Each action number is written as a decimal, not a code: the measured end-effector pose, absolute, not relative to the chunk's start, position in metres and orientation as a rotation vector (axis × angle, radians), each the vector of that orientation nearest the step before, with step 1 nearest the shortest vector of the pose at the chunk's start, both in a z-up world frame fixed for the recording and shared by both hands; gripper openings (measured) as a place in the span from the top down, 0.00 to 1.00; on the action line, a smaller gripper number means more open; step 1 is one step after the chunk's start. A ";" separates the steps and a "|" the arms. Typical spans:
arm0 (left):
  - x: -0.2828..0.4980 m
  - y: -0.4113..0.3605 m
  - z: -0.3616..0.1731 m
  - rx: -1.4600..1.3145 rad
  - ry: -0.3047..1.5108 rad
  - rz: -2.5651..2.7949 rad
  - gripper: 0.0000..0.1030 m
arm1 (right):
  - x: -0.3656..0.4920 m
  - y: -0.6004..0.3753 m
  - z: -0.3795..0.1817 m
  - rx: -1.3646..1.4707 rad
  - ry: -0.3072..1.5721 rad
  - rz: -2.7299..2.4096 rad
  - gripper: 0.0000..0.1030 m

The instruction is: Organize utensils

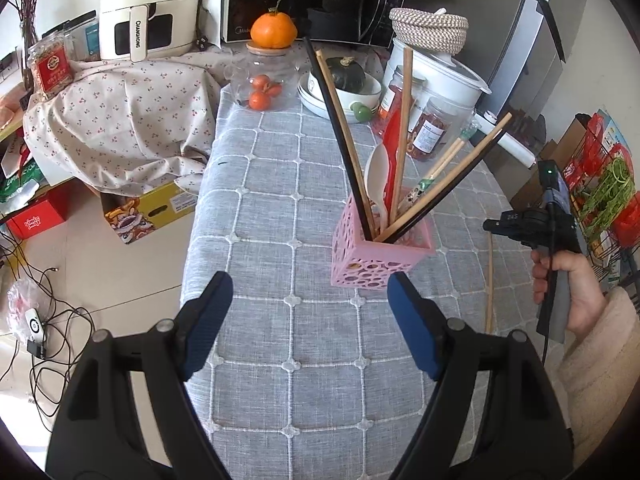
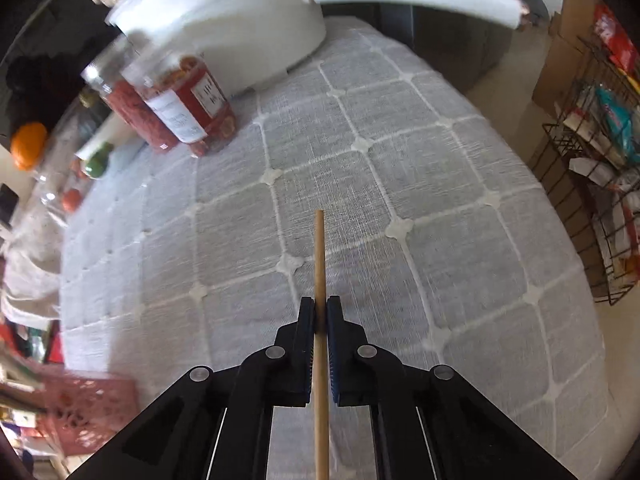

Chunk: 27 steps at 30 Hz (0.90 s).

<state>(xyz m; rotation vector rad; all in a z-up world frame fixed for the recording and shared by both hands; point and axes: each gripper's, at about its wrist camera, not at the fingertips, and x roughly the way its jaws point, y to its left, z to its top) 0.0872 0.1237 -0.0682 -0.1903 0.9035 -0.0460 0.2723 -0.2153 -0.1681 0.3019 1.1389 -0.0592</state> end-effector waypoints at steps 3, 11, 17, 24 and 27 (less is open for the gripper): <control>0.085 0.124 -0.065 -0.207 0.888 -0.054 0.21 | 0.243 -0.214 -0.137 0.306 1.056 -0.023 0.94; 0.080 0.123 -0.063 -0.249 0.878 -0.031 0.14 | 0.170 -0.204 -0.051 0.401 0.836 0.146 0.94; 0.082 0.128 -0.069 -0.290 0.877 0.024 0.12 | 0.138 -0.195 0.000 0.429 0.679 0.263 0.94; 0.088 0.129 -0.073 -0.284 0.877 0.077 0.12 | 0.129 -0.184 0.027 0.495 0.563 0.334 0.94; 0.090 0.128 -0.077 -0.253 0.909 0.086 0.12 | 0.125 -0.173 0.032 0.507 0.495 0.324 0.94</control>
